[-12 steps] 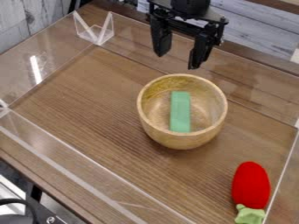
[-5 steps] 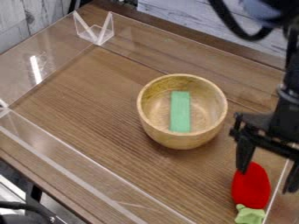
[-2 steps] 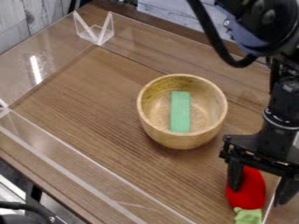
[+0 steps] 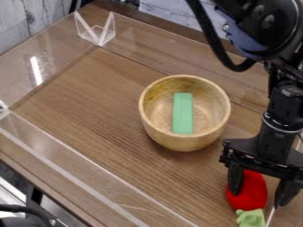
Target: Move the red object to the left side of the table
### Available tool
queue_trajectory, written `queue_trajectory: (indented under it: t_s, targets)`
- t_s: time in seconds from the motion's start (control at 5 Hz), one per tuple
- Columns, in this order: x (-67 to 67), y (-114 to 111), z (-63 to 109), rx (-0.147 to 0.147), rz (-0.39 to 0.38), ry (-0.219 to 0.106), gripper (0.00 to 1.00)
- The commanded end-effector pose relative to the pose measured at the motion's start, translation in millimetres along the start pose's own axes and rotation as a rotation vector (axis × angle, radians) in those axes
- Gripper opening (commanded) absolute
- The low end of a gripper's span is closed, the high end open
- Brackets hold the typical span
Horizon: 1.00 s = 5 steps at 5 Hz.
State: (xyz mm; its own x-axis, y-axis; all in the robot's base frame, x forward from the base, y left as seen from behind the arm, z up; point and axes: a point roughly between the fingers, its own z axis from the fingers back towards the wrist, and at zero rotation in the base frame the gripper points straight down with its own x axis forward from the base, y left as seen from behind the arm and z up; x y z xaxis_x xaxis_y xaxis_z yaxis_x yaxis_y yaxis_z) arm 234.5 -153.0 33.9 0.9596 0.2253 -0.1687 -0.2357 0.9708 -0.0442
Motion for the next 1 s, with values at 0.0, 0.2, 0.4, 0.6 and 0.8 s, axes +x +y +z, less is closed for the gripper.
queue_trajectory:
  t_s: [0.0, 0.2, 0.4, 0.6, 0.8]
  targets:
    - [1.2, -3.2, 3.7, -0.019, 0.002, -0.022, 1.0]
    - [1.7, -3.2, 2.7, -0.02, 0.006, -0.027, 1.0]
    - [2.0, -3.5, 1.9, -0.02, 0.01, -0.033, 1.0]
    - [2.4, -3.7, 1.3, -0.019, 0.012, -0.038, 1.0]
    - [2.9, -4.0, 0.7, -0.016, 0.015, -0.044, 1.0]
